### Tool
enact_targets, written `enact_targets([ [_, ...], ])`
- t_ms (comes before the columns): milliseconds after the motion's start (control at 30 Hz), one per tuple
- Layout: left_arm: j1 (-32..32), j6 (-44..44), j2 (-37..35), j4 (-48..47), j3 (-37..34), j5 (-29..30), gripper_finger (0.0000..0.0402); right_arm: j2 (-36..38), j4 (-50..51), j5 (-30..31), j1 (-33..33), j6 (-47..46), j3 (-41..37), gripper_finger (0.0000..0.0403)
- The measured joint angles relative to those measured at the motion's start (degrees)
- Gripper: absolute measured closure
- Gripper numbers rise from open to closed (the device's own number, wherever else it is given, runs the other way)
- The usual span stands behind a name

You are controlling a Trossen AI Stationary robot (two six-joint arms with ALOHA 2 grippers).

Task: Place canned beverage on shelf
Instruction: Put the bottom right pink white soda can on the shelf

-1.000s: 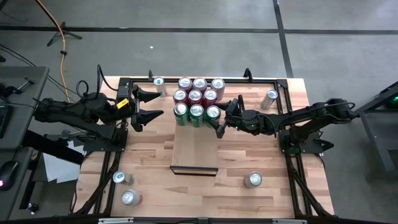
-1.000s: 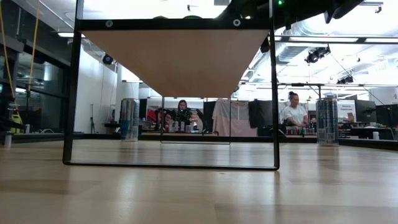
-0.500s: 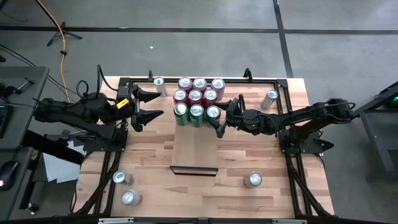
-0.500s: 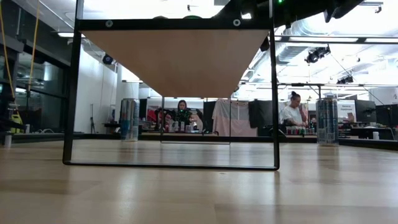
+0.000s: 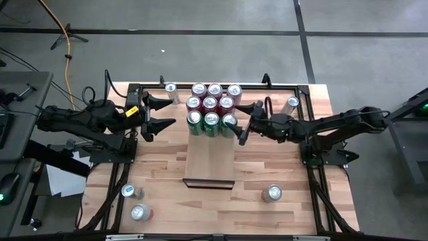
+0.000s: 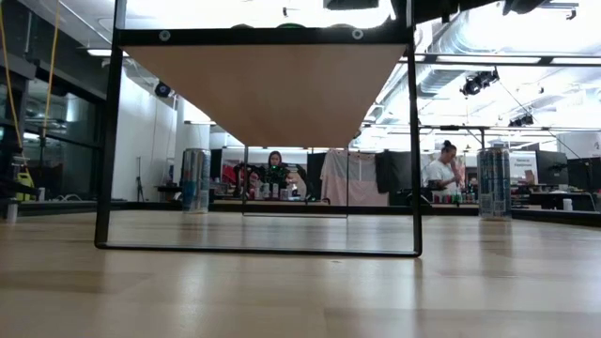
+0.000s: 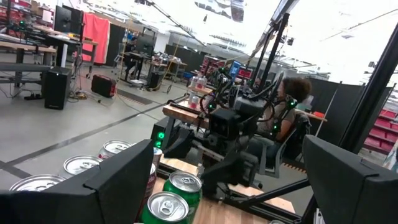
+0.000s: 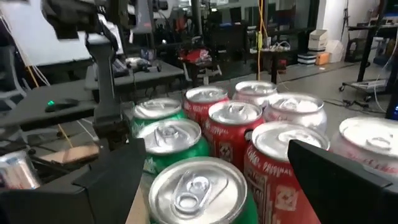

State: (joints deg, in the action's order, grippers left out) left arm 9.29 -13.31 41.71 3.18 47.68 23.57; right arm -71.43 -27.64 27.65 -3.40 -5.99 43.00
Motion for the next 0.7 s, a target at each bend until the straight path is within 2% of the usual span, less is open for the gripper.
enact_targets([
  [100, 0.0, 0.3, 0.0, 0.0, 0.0, 0.5, 0.0058, 2.3, -0.1, -1.4, 0.0, 0.0, 0.0, 0.0022],
  [200, -0.1, 2.0, -0.2, -0.2, 0.0, 5.0, 0.0059, 5.4, 0.0, -1.1, 0.0, -1.7, 0.0, 0.003],
  [300, -2.0, 4.1, -0.5, -1.4, 1.5, 10.7, 0.0073, 8.8, 1.2, 4.2, 0.3, -4.4, 0.2, 0.0061],
  [367, -4.6, 5.4, -0.5, -2.5, 2.4, 11.9, 0.0096, 10.5, 6.6, 7.7, 1.0, -4.6, 2.3, 0.01],
  [467, -10.5, 5.6, 0.1, -5.2, 3.0, 11.6, 0.016, 11.3, 20.4, 10.9, 3.3, -7.8, 8.3, 0.0187],
  [600, -20.5, -0.8, 1.0, -17.1, 2.9, 9.5, 0.0292, 9.6, 43.5, 11.1, 8.5, -16.1, 16.5, 0.0349],
  [633, -23.1, -2.9, 1.3, -19.5, 2.7, 7.6, 0.0331, 9.2, 48.2, 10.8, 9.9, -17.6, 17.7, 0.0374],
  [700, -27.7, -6.4, 1.7, -22.0, 1.3, 2.7, 0.0382, 8.8, 53.6, 8.4, 12.7, -20.7, 18.8, 0.0383],
])
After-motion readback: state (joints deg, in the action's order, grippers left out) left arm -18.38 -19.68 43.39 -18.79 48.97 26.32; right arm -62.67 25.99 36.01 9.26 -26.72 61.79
